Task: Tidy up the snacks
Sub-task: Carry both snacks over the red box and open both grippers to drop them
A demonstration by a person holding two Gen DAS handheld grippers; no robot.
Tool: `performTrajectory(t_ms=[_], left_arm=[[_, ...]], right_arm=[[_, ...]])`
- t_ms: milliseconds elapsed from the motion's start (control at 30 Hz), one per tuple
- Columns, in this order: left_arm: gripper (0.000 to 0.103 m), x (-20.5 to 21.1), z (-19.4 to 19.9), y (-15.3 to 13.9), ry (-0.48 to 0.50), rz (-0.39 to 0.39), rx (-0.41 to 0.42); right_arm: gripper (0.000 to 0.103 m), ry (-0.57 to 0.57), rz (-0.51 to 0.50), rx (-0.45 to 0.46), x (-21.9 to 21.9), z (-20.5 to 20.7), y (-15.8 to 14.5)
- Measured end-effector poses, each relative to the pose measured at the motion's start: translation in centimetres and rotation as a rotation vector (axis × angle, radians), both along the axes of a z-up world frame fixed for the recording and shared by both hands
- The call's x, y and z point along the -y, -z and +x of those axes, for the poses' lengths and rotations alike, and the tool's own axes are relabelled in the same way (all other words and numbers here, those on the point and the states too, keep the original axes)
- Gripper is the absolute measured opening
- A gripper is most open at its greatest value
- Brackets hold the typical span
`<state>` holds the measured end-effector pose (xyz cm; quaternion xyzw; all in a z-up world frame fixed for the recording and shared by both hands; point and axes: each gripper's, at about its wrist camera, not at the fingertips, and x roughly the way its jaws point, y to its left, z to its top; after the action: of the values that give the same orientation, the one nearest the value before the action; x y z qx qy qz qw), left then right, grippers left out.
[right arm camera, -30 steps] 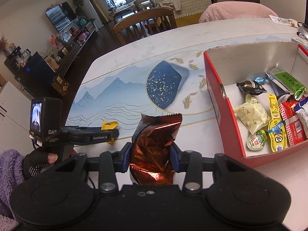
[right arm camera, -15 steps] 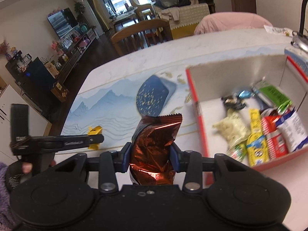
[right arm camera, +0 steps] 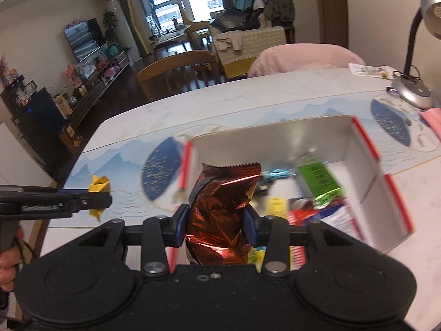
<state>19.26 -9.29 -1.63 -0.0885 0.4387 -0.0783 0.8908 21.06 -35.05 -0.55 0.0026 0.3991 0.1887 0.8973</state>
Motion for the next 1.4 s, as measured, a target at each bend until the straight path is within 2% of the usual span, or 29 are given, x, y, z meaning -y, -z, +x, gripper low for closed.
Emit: performTrajectory(t_ms=[300,600,1100,1400], left_arm=[[0.038,8.0,2.6,-0.1,0.083,0.030,-0.025],[0.038,13.5,5.9,2.9,0.129,0.111,-0.105],[0.039,16.5,9.7,7.8,0.122,0.197,-0.230],[0.040,16.7,9.6,8.4,0.131,0.203,-0.230]], right_arm=[[0.039,0.013,-0.038,-0.031,5.6,3.2,1.3],[0.039,-0.005,-0.067,-0.071,7.7,5.1,3.1],[0.040,-0.040,-0.082,-0.119,7.3,7.0,4.6],[0.045,-0.028,-0.070,-0.128,7.5,7.0,4.7]])
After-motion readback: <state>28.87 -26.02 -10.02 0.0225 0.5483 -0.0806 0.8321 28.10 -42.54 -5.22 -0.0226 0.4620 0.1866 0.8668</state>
